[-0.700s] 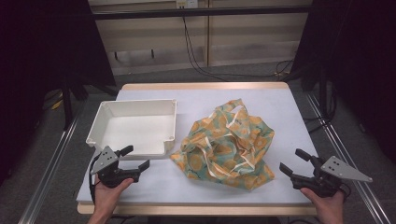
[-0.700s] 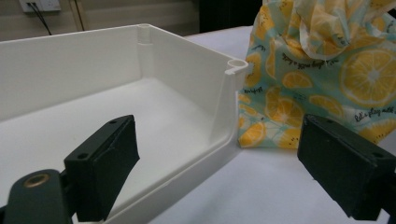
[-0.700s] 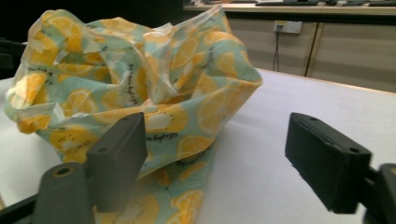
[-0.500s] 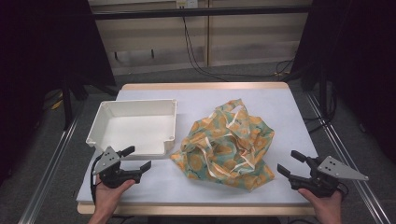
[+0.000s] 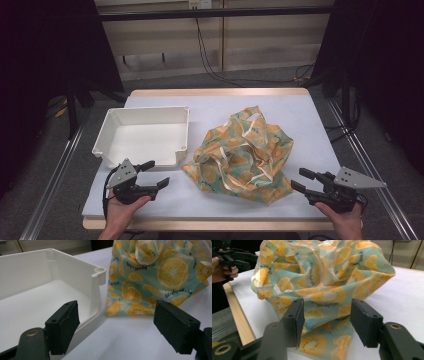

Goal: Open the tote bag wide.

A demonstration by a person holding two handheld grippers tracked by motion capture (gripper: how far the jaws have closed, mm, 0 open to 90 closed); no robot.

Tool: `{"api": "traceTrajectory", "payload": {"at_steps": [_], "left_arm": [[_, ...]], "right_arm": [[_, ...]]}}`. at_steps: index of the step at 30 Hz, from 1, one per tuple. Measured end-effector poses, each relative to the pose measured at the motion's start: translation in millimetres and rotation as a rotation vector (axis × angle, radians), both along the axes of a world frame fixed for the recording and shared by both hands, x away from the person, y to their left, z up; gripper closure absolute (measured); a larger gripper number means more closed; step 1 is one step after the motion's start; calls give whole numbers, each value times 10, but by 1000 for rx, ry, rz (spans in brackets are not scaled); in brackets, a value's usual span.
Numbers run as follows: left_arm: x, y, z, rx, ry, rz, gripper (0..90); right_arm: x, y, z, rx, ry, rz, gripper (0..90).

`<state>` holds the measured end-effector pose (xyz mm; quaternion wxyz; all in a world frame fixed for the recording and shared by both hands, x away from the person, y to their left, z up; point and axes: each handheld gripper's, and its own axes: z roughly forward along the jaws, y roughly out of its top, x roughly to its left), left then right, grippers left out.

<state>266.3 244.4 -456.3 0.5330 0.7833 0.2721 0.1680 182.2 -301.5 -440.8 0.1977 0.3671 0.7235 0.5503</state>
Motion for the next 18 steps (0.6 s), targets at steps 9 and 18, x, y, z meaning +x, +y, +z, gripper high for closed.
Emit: {"api": "traceTrajectory", "payload": {"at_steps": [9, 18], "left_arm": [[-42, -61, 19, 3, 1, -39, 205], [-84, -162, 28, 8, 4, -78, 217]], "right_arm": [[51, 155, 112, -7, 7, 79, 572], [166, 293, 207, -11, 11, 144, 645]]}}
